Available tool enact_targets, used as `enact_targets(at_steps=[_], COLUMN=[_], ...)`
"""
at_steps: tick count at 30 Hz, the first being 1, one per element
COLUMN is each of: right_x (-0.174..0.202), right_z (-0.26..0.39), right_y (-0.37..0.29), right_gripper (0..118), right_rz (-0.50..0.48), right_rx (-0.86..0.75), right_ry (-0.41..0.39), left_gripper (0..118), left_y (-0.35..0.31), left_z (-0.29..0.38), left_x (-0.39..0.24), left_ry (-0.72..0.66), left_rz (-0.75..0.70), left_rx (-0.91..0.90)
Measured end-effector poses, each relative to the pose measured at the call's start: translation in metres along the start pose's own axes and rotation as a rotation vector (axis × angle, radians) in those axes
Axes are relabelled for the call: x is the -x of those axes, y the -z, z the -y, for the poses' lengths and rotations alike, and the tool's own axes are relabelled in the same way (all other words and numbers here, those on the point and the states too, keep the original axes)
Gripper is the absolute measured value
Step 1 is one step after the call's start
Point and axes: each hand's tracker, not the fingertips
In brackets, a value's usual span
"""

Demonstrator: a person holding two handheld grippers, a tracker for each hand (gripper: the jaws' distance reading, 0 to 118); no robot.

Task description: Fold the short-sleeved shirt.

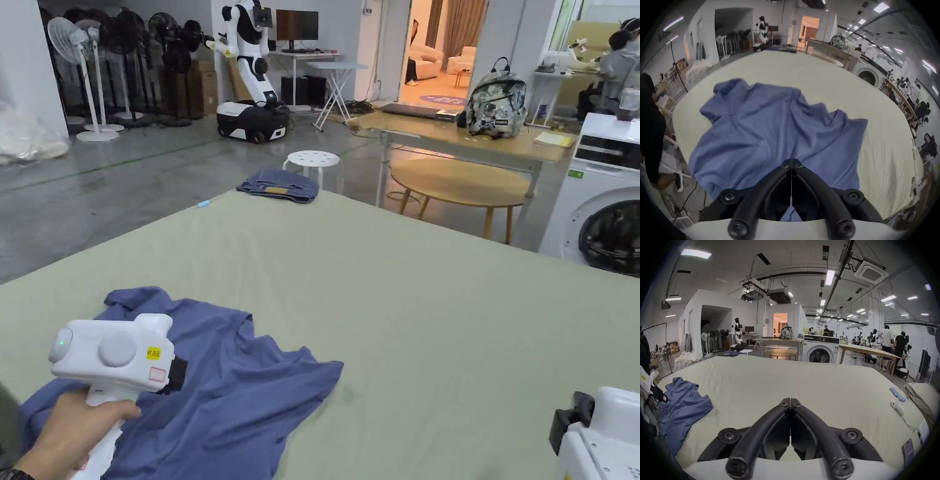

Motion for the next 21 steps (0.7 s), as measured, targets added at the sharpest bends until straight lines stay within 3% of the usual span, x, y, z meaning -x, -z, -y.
enact_targets(at_steps=[2,4,7,10,14,16,21], right_x=[-0.001,-0.006,-0.009,-0.012,-0.016,-0.018,-0.018], right_z=[0.002,0.007,0.006,0.007,0.016,0.019,0.019], right_y=[0.002,0.007,0.004,0.006,0.011,0.013,0.010], right_gripper=[0,0,0,0,0,0,0], right_rz=[0.008,0.015,0.034,0.049,0.067,0.071,0.078], right_rx=[0.013,0.022,0.033,0.059,0.091,0.103,0.114], right_ry=[-0.008,-0.015,-0.028,-0.029,-0.033,-0.033,-0.033], left_gripper=[6,41,71,80,80,75,5], left_y=[0.011,0.017,0.030,0.045,0.068,0.069,0.068], left_z=[0.001,0.002,0.003,0.004,0.011,0.008,0.006], left_x=[0.001,-0.003,-0.004,-0.005,-0.018,-0.016,-0.022], left_ry=[0.011,0.021,0.018,0.018,0.156,0.133,0.175], left_rz=[0.005,-0.021,-0.052,-0.065,-0.126,-0.136,-0.161], left_rx=[0.021,0.051,0.049,0.061,0.124,0.114,0.053])
